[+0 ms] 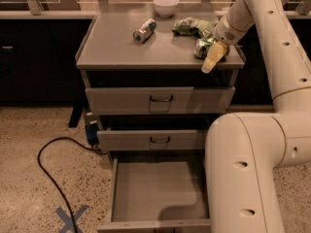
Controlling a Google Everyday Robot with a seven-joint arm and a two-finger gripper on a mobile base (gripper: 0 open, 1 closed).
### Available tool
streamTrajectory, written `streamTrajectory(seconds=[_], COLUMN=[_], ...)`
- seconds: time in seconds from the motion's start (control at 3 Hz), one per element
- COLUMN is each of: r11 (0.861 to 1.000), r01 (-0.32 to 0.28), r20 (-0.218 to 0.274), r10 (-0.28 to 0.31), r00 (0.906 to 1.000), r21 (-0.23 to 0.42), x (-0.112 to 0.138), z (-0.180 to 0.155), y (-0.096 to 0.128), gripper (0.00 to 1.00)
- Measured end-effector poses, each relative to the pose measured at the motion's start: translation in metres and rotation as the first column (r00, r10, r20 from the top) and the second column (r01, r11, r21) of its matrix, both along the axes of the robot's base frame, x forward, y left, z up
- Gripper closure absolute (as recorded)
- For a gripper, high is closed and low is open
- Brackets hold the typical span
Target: Place green can into bottom drawer
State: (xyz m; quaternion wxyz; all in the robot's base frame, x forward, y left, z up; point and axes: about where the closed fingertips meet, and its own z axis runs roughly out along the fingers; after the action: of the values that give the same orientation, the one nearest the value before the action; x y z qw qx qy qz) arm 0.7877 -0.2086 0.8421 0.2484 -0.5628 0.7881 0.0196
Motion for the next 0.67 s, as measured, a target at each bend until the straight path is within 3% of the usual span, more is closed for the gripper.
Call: streamTrajectory(seconds=[0.33, 0.67], r11=[1.0, 1.0], r01=[-0.015, -0.016], r20=[-0.021, -0.022], r10=[0.016, 0.016], r00=[0.9997, 0.9996], r21=[0.007, 0.007], x=[-0.0023, -0.0023], z=[-0.0069, -0.0072], y=[0.0046, 0.0048], gripper=[0.0, 0.19])
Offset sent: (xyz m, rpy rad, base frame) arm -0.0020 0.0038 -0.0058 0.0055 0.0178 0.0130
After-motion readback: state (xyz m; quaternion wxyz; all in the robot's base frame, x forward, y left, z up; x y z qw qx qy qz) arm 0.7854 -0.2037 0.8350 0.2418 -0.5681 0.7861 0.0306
